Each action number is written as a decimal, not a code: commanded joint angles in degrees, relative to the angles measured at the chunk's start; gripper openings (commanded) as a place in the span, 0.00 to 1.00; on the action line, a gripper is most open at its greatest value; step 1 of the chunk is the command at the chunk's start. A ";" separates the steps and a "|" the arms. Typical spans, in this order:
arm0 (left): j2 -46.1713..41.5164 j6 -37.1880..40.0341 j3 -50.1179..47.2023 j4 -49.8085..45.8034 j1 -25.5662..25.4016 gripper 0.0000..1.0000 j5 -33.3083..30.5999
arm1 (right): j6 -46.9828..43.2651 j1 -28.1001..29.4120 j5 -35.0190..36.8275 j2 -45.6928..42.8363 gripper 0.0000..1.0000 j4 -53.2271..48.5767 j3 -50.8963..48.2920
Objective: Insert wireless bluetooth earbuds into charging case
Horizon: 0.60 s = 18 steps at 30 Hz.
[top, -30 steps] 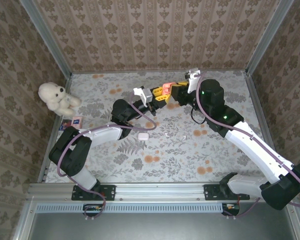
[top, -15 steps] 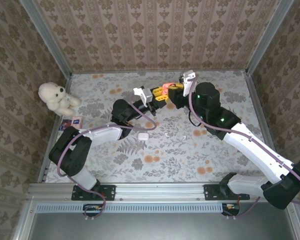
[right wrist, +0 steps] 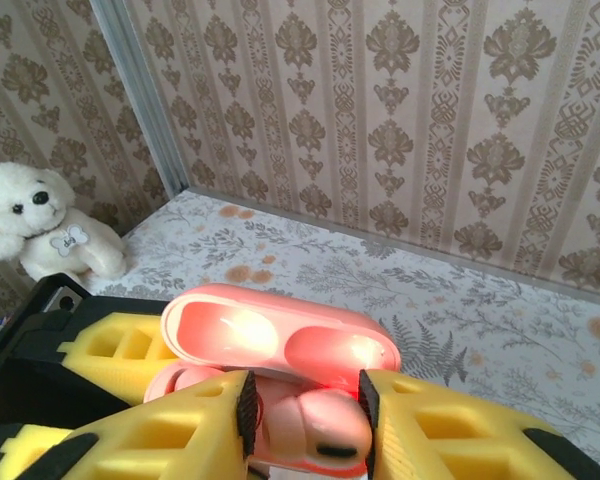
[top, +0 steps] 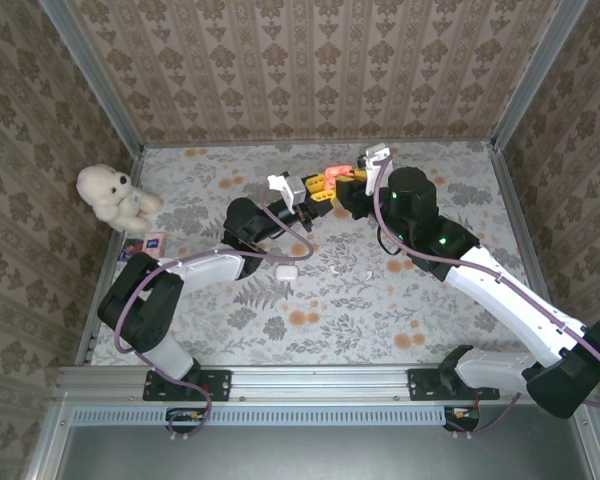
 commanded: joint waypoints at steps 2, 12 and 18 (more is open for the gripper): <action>-1.71 -0.58 0.62 3.66 -0.27 0.00 -0.59 | -1.01 0.71 0.37 0.41 0.38 -2.46 -0.76; -1.65 -0.69 0.52 3.62 -0.33 0.00 -0.68 | -0.91 0.64 0.91 0.42 0.41 -2.53 -0.15; -1.72 -0.35 -0.13 3.56 -0.31 0.00 -2.15 | 1.33 -0.18 2.17 -1.31 0.43 -3.07 -1.15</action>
